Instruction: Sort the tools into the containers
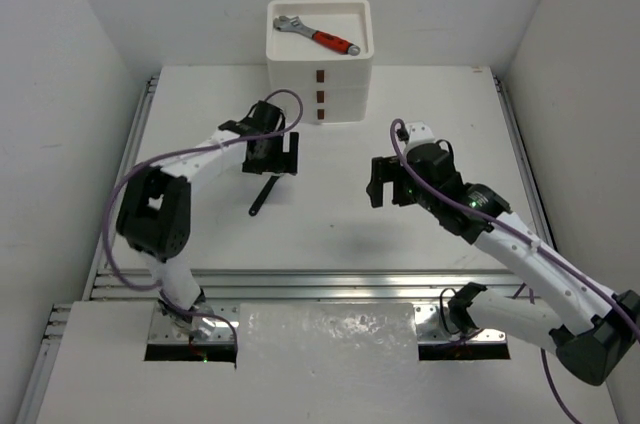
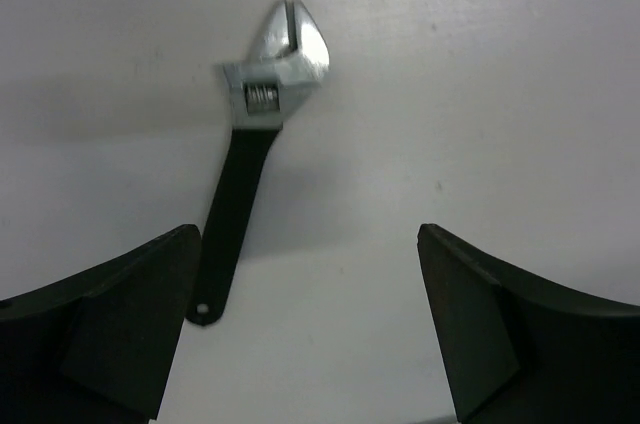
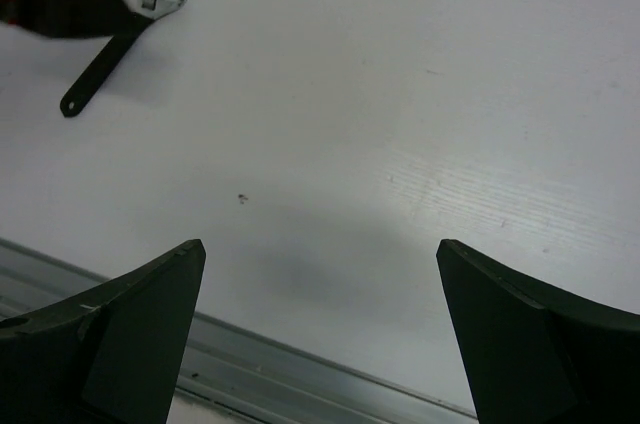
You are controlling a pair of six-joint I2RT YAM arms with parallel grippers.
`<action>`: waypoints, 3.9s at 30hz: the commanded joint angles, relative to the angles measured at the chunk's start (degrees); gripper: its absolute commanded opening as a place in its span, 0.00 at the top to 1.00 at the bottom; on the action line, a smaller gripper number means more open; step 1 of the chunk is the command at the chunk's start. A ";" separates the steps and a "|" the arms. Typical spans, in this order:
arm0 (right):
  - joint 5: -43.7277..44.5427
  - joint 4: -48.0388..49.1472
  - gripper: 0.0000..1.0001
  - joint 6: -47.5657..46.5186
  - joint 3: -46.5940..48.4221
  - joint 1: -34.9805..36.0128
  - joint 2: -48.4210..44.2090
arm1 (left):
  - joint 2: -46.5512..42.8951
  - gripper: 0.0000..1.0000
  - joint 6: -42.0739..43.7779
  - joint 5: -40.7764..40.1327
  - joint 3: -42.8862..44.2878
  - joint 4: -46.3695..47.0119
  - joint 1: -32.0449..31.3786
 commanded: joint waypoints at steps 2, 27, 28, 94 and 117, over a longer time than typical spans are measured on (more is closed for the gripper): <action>-5.15 0.90 0.01 1.15 -3.71 0.05 -5.33 | 9.94 0.13 1.57 0.53 6.62 -1.73 1.41; -9.47 4.25 0.01 -1.32 -9.79 0.14 -14.75 | 19.80 0.68 2.01 -1.23 7.60 -1.29 2.29; -9.56 4.51 0.01 -1.23 -9.97 0.05 -14.93 | 19.80 0.71 1.93 -1.14 7.42 -1.12 2.20; -7.80 3.72 0.01 -4.57 -13.83 0.14 -16.60 | 28.24 1.00 -39.55 -6.85 54.19 45.99 5.46; -9.21 4.51 0.01 -4.65 -15.42 0.14 -16.86 | 32.19 1.00 -52.65 -11.59 52.25 49.96 3.70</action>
